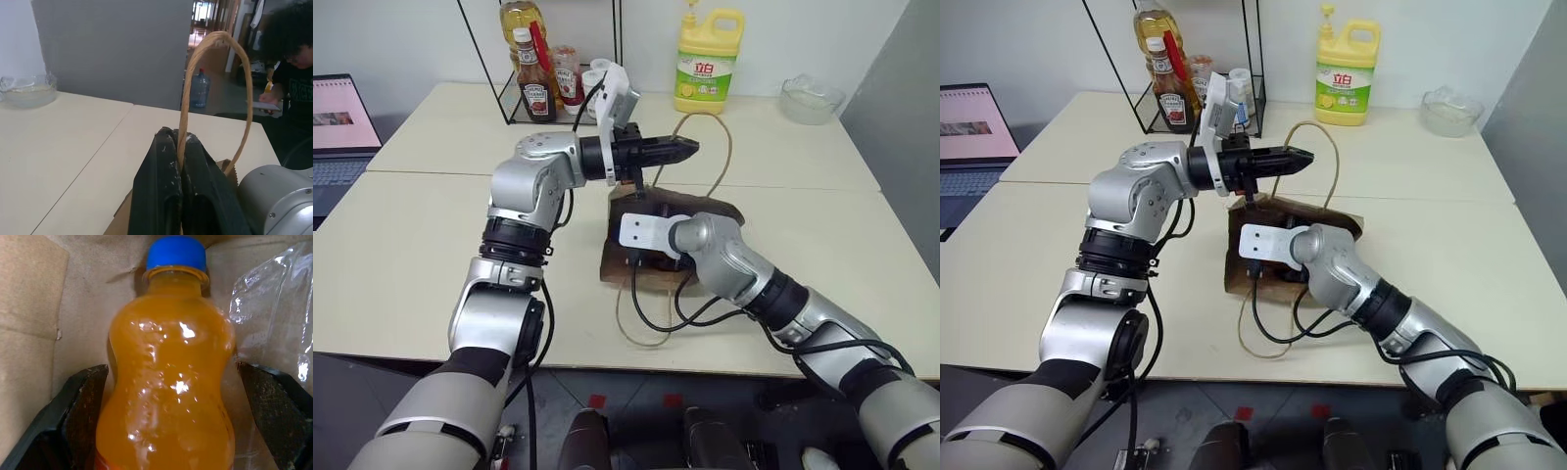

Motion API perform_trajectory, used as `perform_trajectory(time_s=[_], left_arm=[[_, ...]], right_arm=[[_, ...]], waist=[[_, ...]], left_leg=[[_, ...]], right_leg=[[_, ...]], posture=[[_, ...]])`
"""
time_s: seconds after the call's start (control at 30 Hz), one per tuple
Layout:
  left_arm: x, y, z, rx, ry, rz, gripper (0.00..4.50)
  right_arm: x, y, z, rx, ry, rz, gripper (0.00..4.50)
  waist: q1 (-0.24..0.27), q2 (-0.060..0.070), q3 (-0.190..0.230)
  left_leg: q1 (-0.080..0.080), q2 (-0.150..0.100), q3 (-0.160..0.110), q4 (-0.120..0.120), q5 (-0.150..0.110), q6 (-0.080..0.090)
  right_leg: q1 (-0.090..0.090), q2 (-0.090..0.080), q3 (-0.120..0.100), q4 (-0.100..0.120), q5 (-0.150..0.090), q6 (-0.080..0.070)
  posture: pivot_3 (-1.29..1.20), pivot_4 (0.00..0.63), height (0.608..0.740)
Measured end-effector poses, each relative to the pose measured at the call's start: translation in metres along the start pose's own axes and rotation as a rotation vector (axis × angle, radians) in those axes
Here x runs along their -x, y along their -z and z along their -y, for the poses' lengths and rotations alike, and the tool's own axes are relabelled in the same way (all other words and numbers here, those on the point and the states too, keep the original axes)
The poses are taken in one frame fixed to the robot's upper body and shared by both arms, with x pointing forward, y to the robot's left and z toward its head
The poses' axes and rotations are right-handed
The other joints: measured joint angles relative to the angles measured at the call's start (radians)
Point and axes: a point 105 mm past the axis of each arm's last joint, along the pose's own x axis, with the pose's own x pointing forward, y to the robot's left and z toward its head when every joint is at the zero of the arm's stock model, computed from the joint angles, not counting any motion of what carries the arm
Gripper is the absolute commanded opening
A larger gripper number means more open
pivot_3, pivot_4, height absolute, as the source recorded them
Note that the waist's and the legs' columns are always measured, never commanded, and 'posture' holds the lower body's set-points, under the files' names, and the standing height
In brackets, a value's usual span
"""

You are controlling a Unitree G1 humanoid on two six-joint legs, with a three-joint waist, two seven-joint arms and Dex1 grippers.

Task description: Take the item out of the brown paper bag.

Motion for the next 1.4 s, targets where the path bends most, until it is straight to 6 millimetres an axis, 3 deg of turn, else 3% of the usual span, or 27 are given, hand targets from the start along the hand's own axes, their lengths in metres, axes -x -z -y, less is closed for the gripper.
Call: perform_trajectory(time_s=[0.13,0.17,0.47,0.63,1.03,1.23,1.4], left_arm=[[0.001,0.002,0.000,0.005,-0.005,-0.001,0.00],[0.001,0.003,0.000,0.007,-0.006,-0.003,0.00],[0.008,0.004,-0.003,-0.013,-0.031,-0.014,0.00],[0.013,0.007,-0.009,-0.021,-0.060,-0.025,0.00],[0.016,0.014,-0.017,-0.018,-0.090,-0.041,0.00],[0.014,0.009,-0.018,-0.038,-0.091,-0.035,0.00],[0.012,0.012,-0.021,-0.023,-0.097,-0.041,0.00]], right_arm=[[-0.005,0.000,-0.001,0.022,-0.023,-0.002,2.85],[-0.005,0.000,-0.001,0.030,-0.020,-0.003,2.72],[0.004,0.001,-0.003,0.053,0.018,0.059,2.72],[0.029,-0.003,-0.003,0.056,0.028,0.149,2.63],[0.075,-0.036,-0.006,-0.009,-0.024,0.413,2.42],[0.098,-0.047,-0.004,-0.055,-0.051,0.543,2.42],[0.128,-0.053,0.000,-0.081,-0.064,0.644,2.42]], waist=[[-0.001,0.000,0.000],[-0.001,0.000,0.000],[-0.001,0.000,0.000],[-0.004,0.000,0.000],[-0.010,0.000,0.000],[-0.010,0.000,0.000],[-0.010,0.000,0.000]], left_leg=[[0.000,0.000,0.000,0.001,0.000,0.000],[0.000,0.000,0.000,0.001,0.000,0.000],[0.000,0.000,0.000,0.001,0.000,0.000],[0.000,0.000,0.000,0.001,0.000,0.000],[-0.002,0.000,0.000,0.000,0.000,0.000],[-0.002,0.000,0.000,0.000,0.000,0.000],[-0.002,0.000,0.000,0.000,0.000,0.000]], right_leg=[[0.000,0.000,0.000,0.002,0.000,0.000],[0.000,0.000,0.000,0.002,0.000,0.000],[0.000,0.000,0.000,0.003,0.000,0.000],[-0.001,0.000,0.000,0.002,0.000,0.000],[-0.002,0.000,0.000,0.002,0.000,0.000],[-0.002,0.000,0.000,0.002,0.000,0.000],[-0.003,0.000,0.000,0.002,0.000,0.000]], posture=[[0.00,0.150,0.740],[0.00,0.150,0.740],[0.00,0.150,0.740],[0.00,0.150,0.740],[0.00,0.150,0.740],[0.00,0.150,0.740],[0.00,0.150,0.740]])
